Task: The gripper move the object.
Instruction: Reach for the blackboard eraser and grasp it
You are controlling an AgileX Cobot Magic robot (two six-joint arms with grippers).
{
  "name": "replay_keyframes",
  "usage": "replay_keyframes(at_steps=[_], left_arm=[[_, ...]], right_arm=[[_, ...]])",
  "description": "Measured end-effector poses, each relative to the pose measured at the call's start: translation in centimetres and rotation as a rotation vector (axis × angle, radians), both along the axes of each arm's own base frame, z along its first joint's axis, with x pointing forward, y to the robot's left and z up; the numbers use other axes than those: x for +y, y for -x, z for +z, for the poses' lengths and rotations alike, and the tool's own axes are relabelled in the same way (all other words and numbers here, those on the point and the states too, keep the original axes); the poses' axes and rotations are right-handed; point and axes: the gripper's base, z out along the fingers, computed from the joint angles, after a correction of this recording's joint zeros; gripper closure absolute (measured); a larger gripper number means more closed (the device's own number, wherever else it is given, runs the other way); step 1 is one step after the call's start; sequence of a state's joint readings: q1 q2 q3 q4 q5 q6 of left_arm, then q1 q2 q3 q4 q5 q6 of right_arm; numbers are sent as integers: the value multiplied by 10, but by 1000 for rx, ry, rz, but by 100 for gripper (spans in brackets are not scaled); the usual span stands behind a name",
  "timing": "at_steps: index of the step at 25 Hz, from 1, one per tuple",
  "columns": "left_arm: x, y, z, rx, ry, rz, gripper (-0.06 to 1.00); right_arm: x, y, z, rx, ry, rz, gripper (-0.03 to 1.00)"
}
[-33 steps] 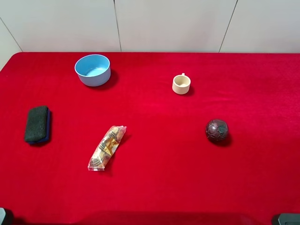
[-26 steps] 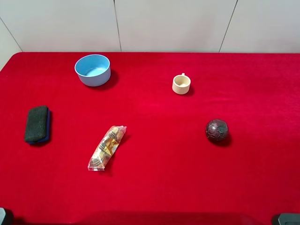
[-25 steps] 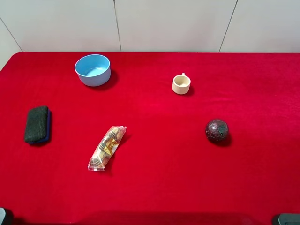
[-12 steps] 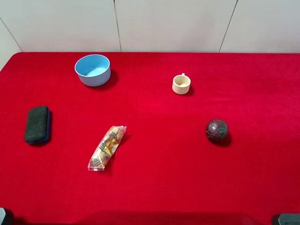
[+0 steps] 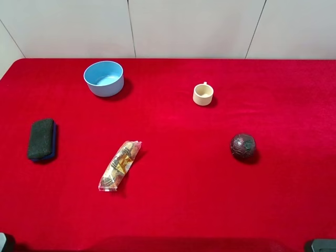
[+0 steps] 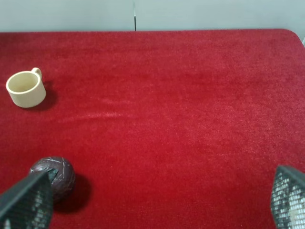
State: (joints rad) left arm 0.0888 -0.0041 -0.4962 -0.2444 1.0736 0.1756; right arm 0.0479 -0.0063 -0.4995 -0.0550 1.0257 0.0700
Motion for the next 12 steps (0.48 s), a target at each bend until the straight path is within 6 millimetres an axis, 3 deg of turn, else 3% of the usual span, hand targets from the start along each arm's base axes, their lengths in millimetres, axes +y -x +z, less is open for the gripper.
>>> replay_keyframes(at_steps=[4, 12], left_arm=[[0, -4, 4, 30, 15, 8, 4], [3, -38, 22, 208, 33, 11, 4]], right_arm=[[0, 0, 0, 0, 0, 0, 27], [0, 0, 0, 0, 0, 0, 27]])
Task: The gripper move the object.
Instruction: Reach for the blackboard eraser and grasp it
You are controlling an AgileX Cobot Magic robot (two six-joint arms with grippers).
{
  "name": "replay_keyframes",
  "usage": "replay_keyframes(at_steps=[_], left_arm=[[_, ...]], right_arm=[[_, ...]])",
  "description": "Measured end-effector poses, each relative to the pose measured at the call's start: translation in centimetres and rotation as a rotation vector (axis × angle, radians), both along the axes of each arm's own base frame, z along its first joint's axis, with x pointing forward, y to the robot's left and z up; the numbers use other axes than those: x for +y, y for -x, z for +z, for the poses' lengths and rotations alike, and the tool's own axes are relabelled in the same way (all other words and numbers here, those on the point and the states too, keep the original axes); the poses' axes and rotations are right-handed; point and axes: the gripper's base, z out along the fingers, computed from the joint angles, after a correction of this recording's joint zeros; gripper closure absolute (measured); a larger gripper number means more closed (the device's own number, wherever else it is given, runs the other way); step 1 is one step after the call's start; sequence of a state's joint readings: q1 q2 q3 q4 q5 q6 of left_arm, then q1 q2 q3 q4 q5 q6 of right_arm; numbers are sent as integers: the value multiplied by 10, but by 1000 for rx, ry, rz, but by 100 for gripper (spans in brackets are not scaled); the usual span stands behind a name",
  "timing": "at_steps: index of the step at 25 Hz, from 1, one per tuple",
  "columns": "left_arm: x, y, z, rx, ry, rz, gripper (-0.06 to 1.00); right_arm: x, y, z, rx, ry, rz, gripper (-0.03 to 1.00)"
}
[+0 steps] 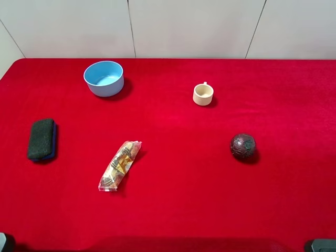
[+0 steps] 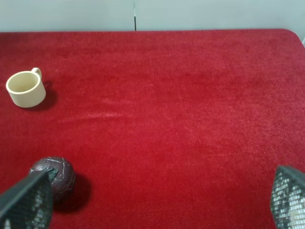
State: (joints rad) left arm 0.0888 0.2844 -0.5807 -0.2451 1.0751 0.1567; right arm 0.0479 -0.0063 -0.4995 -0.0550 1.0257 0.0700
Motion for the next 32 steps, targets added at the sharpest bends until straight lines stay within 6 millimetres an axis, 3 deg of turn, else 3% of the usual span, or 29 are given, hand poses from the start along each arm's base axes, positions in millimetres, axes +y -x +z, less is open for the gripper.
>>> replay_keyframes(at_steps=[16, 32], left_arm=[[8, -85, 7, 346, 30, 2, 4], [19, -150, -2, 532, -10, 33, 4]], right_arm=[[0, 0, 0, 0, 0, 0, 27], [0, 0, 0, 0, 0, 0, 27]])
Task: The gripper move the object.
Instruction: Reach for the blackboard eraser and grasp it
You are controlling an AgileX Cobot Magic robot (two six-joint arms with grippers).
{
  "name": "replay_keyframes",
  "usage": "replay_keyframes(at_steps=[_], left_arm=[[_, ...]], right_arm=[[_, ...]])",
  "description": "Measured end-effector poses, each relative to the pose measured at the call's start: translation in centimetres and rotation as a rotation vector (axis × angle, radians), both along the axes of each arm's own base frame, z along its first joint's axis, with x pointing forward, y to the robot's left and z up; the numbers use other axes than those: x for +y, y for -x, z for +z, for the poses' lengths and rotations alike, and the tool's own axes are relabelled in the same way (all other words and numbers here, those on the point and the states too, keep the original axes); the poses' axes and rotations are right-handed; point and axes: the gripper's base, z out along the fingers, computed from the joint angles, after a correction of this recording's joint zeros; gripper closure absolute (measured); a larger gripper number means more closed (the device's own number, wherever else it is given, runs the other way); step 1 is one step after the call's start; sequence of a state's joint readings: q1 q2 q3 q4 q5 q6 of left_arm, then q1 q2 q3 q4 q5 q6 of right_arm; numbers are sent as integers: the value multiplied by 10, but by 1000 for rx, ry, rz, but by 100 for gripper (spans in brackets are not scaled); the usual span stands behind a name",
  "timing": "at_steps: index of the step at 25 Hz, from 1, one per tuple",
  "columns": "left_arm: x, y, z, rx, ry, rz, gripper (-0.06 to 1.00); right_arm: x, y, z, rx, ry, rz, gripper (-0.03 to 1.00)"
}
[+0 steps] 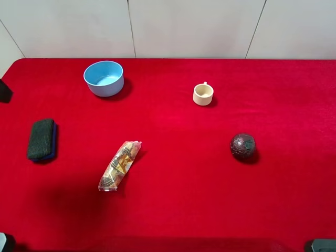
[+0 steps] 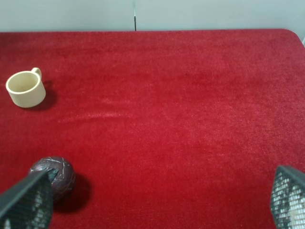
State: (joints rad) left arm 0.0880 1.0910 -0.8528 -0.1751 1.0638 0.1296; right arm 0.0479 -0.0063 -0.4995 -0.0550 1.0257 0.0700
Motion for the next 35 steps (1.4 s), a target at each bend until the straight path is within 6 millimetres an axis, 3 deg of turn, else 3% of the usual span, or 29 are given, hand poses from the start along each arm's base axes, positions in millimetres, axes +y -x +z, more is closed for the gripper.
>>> replay_keyframes(at_steps=[20, 35], left_arm=[[11, -62, -74, 206, -68, 58, 4], [-7, -88, -125, 263, -170, 53, 4]], right_arm=[[0, 0, 0, 0, 0, 0, 27], [0, 0, 0, 0, 0, 0, 27]])
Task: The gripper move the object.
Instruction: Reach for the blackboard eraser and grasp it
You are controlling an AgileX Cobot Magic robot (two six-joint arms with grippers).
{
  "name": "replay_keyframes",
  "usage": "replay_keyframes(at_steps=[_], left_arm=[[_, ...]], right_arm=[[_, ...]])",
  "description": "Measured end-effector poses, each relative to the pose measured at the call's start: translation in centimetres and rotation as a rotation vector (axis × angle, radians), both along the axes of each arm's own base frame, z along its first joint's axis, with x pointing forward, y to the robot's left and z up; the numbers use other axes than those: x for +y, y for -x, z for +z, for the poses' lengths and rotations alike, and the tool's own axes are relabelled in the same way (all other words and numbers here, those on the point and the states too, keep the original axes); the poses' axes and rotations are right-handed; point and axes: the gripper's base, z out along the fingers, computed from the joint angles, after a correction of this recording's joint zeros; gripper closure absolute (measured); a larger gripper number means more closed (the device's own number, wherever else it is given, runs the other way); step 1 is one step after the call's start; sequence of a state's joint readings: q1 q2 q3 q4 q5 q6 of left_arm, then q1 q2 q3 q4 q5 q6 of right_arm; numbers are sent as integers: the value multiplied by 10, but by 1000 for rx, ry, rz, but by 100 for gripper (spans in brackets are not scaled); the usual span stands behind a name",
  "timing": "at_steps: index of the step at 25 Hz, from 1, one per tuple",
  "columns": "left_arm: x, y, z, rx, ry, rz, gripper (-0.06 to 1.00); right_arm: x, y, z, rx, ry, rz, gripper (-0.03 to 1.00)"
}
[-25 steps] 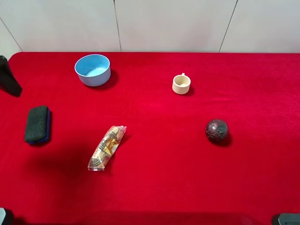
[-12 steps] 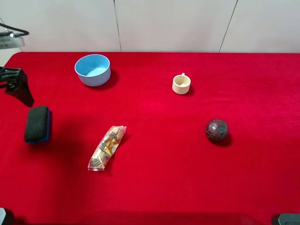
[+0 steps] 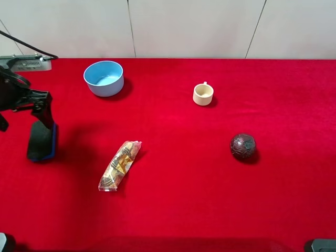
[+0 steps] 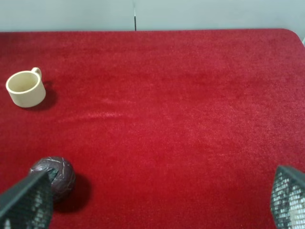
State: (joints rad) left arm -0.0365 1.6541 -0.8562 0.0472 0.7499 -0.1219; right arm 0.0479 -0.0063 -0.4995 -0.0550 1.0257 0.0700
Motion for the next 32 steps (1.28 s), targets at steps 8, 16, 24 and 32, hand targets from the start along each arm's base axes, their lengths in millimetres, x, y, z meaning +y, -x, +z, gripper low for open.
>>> replay_keyframes(at_steps=[8, 16, 24, 32], left_arm=[[-5, -8, -22, 17, -20, 6, 4], [-5, -13, -46, 48, -26, 4, 4], [-6, -19, -63, 42, -21, 0, 4], [-6, -20, -71, 48, -18, 3, 5]], right_arm=[[0, 0, 0, 0, 0, 0, 27], [0, 0, 0, 0, 0, 0, 27], [0, 0, 0, 0, 0, 0, 27], [0, 0, 0, 0, 0, 0, 27]])
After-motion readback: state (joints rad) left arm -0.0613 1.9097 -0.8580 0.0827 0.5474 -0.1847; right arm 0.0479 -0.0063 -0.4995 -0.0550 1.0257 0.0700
